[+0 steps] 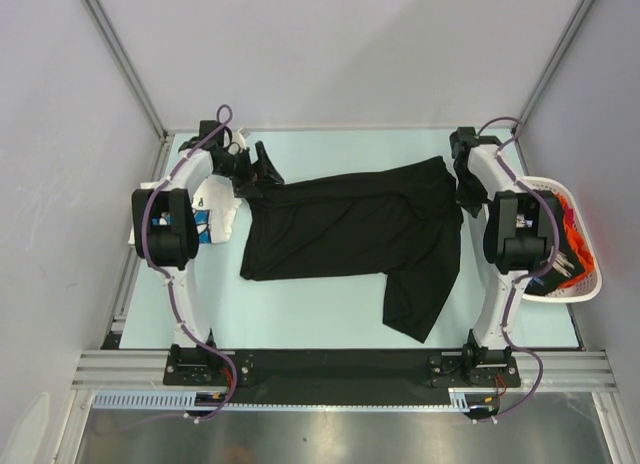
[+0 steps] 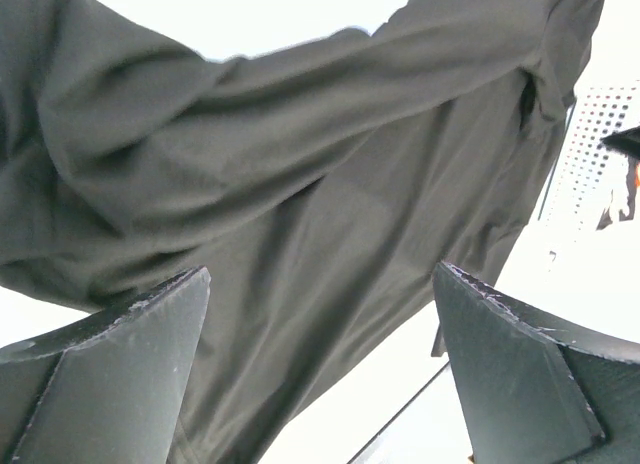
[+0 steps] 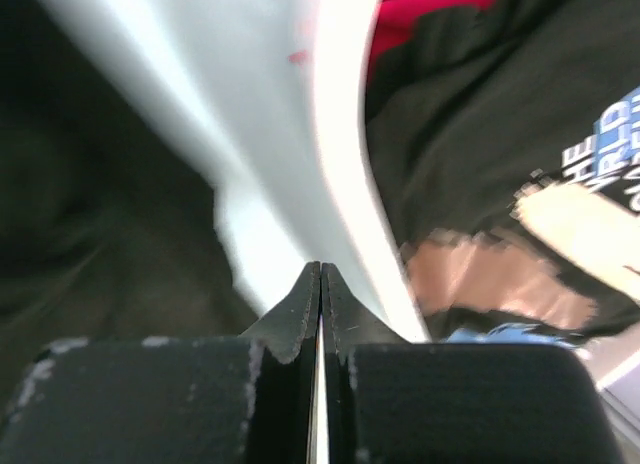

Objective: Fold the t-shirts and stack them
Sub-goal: Fold the tshirt

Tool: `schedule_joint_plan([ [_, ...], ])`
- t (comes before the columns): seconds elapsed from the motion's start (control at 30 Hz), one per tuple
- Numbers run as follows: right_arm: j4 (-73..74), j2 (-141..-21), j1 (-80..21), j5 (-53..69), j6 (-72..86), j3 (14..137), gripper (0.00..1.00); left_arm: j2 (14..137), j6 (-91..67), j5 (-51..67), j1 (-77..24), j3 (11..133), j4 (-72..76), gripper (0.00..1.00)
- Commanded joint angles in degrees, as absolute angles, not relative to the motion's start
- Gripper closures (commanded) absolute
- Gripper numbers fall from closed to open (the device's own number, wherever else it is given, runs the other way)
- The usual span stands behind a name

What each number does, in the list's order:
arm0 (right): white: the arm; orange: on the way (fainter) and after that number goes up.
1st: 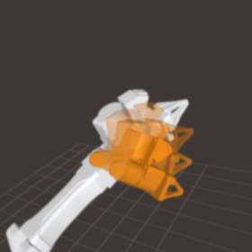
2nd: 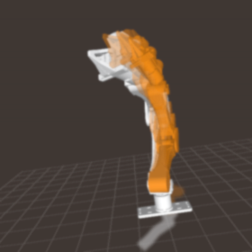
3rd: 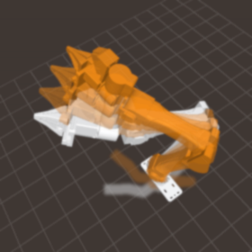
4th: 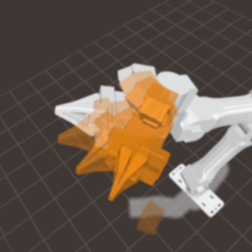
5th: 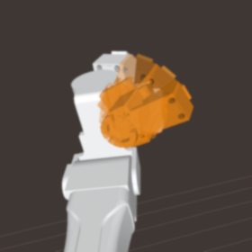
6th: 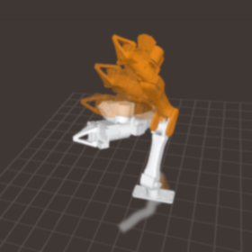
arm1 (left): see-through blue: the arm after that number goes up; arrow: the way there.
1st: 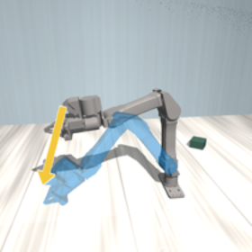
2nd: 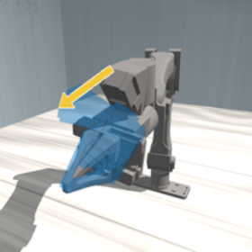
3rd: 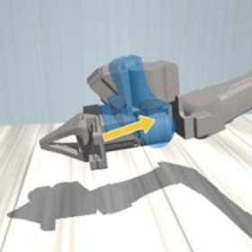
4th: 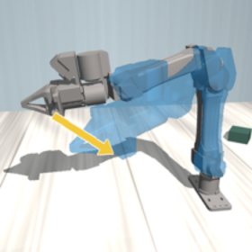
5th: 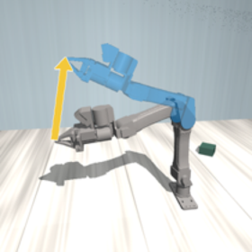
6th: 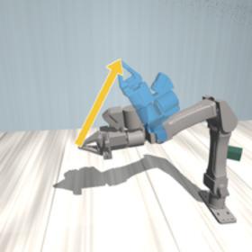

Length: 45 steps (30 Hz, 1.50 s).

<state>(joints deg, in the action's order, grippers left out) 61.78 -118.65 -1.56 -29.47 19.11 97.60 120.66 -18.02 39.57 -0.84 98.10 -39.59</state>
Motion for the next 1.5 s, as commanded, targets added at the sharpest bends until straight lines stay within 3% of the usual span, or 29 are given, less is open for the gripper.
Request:
schedule_joint_plan([
  [0.0, 56.09, -103.56, -2.90, -11.05, 18.18, 96.96, 0.86, 113.65, -15.21, 43.85, -1.14, 92.75, -36.66, 0.00],
  [0.1, 52.74, -96.34, -1.76, 0.33, 23.28, 92.92, 0.31, 109.96, -15.99, 44.12, -1.14, 87.13, -33.76, 0.01],
  [0.13, 52.56, -95.02, -1.15, 3.40, 25.03, 89.25, 0.22, 109.08, -16.17, 43.77, -1.14, 85.71, -33.14, 0.00],
  [0.23, 53.09, -89.14, -0.79, 9.21, 27.33, 78.63, 0.13, 104.17, -17.05, 41.76, -1.14, 79.03, -32.17, 0.00],
  [0.53, 54.58, -70.17, -0.44, 24.24, 31.55, 53.90, 0.15, 92.21, -20.83, 29.81, -1.23, 61.01, -34.00, 0.00],
  [0.7, 53.35, -63.73, 1.05, 28.22, 35.32, 41.68, 0.19, 89.39, -19.43, 23.56, -1.23, 59.77, -40.07, 0.00],
  [1.27, 56.34, -56.69, 0.97, 24.53, 37.53, 27.86, 0.21, 94.92, -19.42, 18.63, -1.49, 55.46, -44.47, 0.00],
  [1.47, 54.41, -63.27, 0.97, 22.59, 34.72, 26.46, 0.21, 97.99, -19.69, 19.07, -1.84, 57.65, -43.42, 0.01],
])
